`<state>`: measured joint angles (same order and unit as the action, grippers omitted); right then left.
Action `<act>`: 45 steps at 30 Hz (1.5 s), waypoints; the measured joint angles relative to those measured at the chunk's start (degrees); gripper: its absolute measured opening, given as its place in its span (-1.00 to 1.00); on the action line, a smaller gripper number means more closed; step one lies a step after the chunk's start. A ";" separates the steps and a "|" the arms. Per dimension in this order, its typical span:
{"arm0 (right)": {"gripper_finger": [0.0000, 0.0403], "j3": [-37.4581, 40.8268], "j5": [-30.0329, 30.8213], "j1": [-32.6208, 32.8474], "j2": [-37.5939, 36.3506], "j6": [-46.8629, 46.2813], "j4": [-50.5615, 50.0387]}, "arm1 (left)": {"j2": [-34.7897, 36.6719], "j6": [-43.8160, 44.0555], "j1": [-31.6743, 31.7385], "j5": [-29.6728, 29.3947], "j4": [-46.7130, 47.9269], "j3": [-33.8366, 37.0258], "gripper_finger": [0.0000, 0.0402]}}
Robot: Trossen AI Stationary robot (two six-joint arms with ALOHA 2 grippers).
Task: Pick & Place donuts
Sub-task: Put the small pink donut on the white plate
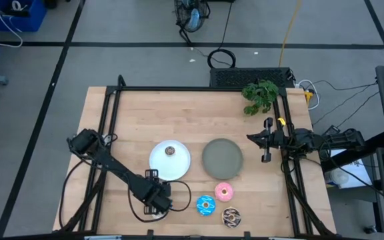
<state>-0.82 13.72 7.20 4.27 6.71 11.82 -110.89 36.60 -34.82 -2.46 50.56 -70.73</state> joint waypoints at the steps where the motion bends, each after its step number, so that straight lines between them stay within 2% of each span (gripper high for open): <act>1: -1.00 0.00 0.00 0.00 0.00 0.04 0.07 | 0.00 -0.77 0.06 0.38 -0.25 0.01 0.17; 4: -1.00 0.01 0.00 0.00 0.02 0.38 0.15 | -0.02 -1.99 0.42 1.07 -0.91 0.07 0.13; 7: -1.00 0.00 0.02 0.00 0.02 0.59 0.32 | -0.04 -2.04 0.80 2.36 -1.11 0.07 -0.04; 14: -1.00 0.00 0.02 0.00 0.02 0.62 0.26 | -0.13 -3.35 2.47 5.26 -1.51 0.12 -0.77; 16: -1.00 0.00 0.02 0.00 0.02 0.66 0.26 | -0.03 -3.35 3.09 5.99 -1.37 0.14 -0.92; 23: -1.00 0.00 0.02 0.00 0.02 1.65 0.34 | -0.15 -8.54 3.68 5.41 2.70 -2.65 -0.86; 28: -1.00 0.02 0.02 0.00 0.02 1.58 0.37 | -0.15 -11.72 4.63 1.12 14.62 -11.50 -0.96; 32: -1.00 0.01 0.01 0.00 0.02 1.54 0.39 | -0.11 -14.84 6.32 -3.83 23.08 -20.14 -0.88; 35: -1.00 0.00 0.00 0.00 0.02 1.54 0.39 | -0.07 -16.56 8.95 -7.49 26.74 -23.46 -0.84; 39: -1.00 0.02 -0.03 0.00 0.02 0.73 0.39 | -0.04 -20.15 13.27 -9.98 26.08 -22.13 -0.91; 42: -1.00 0.00 -0.20 0.00 0.02 0.21 0.36 | -0.04 -22.69 16.73 -6.86 20.57 -17.93 -0.96; 45: -1.00 0.02 -0.22 0.00 0.02 0.36 0.13 | -0.07 -24.58 19.08 -4.25 14.70 -13.39 -0.89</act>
<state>-0.80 13.50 7.20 4.29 7.07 11.95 -110.96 12.02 -15.74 -6.71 65.26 -84.11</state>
